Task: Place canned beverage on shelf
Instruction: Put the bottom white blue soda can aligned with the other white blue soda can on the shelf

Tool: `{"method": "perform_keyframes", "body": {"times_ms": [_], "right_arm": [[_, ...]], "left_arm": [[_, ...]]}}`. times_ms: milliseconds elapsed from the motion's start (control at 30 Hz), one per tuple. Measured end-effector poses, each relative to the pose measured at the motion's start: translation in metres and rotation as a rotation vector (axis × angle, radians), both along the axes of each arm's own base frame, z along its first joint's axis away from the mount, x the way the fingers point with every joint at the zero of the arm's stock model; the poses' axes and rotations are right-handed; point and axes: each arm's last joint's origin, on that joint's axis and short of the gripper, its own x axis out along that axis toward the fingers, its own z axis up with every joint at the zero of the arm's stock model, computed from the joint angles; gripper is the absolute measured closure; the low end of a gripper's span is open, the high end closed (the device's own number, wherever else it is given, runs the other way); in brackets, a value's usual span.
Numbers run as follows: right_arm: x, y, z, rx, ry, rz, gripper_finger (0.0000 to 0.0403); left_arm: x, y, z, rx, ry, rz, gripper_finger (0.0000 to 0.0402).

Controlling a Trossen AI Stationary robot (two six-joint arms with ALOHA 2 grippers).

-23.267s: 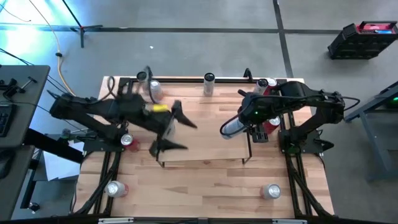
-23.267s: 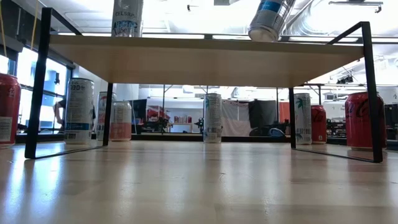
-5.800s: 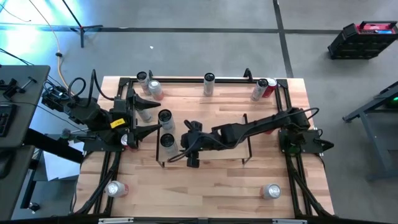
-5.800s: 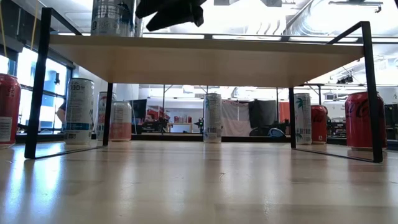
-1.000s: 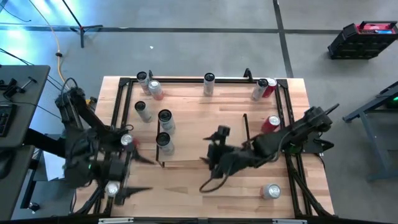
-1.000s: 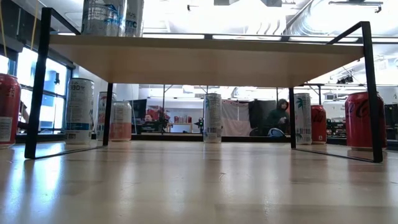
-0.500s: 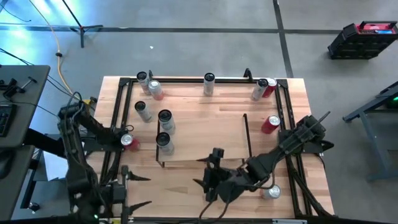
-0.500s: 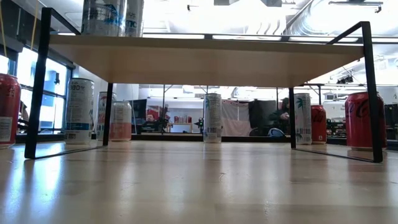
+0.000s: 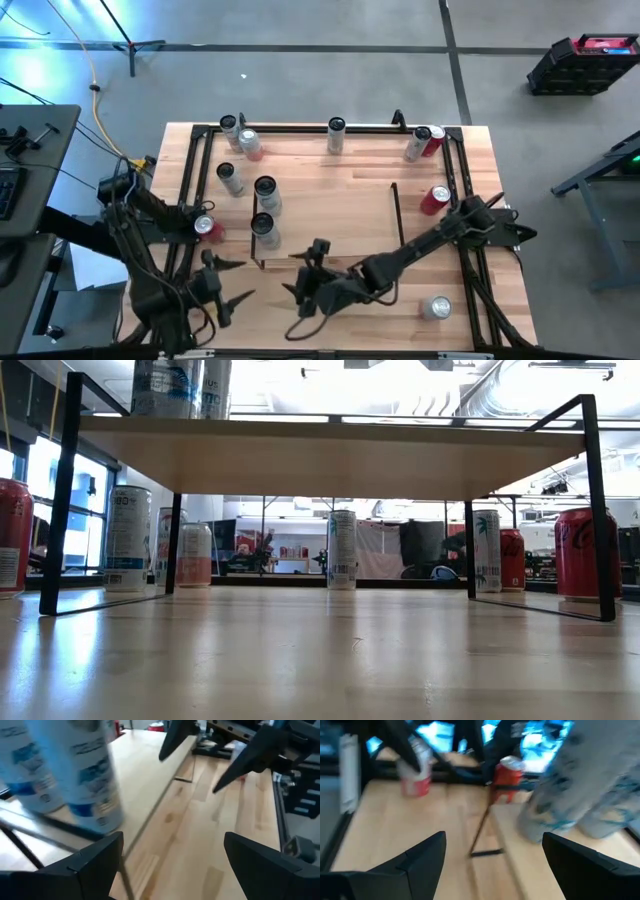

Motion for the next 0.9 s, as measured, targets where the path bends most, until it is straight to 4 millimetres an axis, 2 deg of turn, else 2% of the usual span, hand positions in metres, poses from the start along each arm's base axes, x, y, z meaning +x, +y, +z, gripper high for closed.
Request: {"method": "perform_keyframes", "body": {"times_ms": [167, 267, 467, 600, 733, 900], "right_arm": [[0.004, -0.005, 0.003, -0.005, -0.045, -0.056, 0.0087], [0.004, -0.005, 0.002, 0.006, -0.069, -0.066, 0.0087], [-0.004, -0.008, -0.039, 0.046, -0.281, -0.051, 0.0087], [-0.005, -0.024, -0.047, 0.123, -0.438, -0.094, 0.0087], [0.002, -0.04, -0.046, 0.091, -0.425, -0.196, 0.0087], [0.01, -0.037, -0.039, 0.021, -0.369, -0.237, 0.0087]], "left_arm": [[-0.01, 0.02, -0.004, 0.016, -0.037, 0.003, 0.0066], [-0.012, 0.027, 0.001, 0.035, -0.051, -0.007, 0.0066], [-0.019, 0.034, 0.017, 0.037, -0.046, -0.056, 0.0066], [-0.023, 0.042, 0.028, 0.047, -0.018, -0.086, 0.0066], [-0.026, 0.053, 0.04, 0.091, -0.008, -0.114, 0.0066], [-0.032, 0.07, 0.057, 0.097, -0.019, -0.142, 0.0066]]}}
